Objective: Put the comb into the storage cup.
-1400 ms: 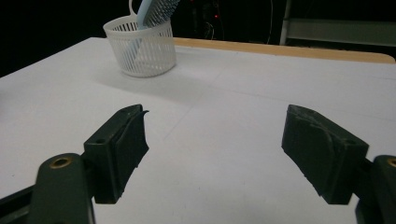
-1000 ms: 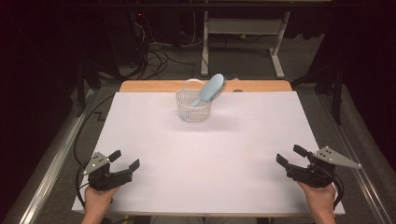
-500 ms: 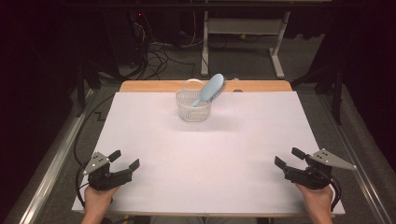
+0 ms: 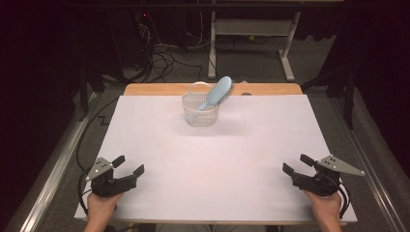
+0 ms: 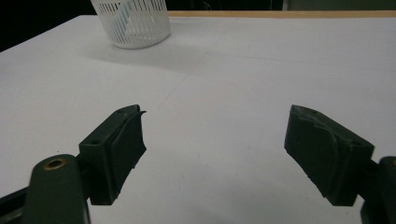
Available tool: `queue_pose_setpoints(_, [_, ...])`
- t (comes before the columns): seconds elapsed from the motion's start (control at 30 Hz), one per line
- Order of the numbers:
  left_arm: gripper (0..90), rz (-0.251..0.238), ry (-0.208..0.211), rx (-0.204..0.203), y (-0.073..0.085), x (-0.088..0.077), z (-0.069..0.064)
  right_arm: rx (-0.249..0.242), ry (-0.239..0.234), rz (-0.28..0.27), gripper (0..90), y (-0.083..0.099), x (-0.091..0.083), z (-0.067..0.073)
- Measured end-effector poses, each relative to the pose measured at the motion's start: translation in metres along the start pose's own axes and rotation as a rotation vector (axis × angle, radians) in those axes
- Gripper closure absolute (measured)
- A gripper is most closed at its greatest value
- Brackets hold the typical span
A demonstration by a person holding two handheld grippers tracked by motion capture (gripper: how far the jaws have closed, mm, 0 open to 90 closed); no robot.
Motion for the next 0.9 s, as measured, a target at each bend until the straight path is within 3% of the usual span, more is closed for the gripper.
queue_pose_setpoints(0.9, [14.5,-0.002,0.001,-0.001,0.000,-0.001,-0.001,0.003,-0.005,0.003,20.5,0.021,-0.003,0.004])
Point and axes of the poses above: each handheld gripper's, and its own axes: x roughly forward along the jaws, y roughly out of its underside, z roughly to its left, the point moved 8 cm from there along x, roughly forward along the jaws, and after that the axes turned 2 degrees about -x, right-handed, at the moved point
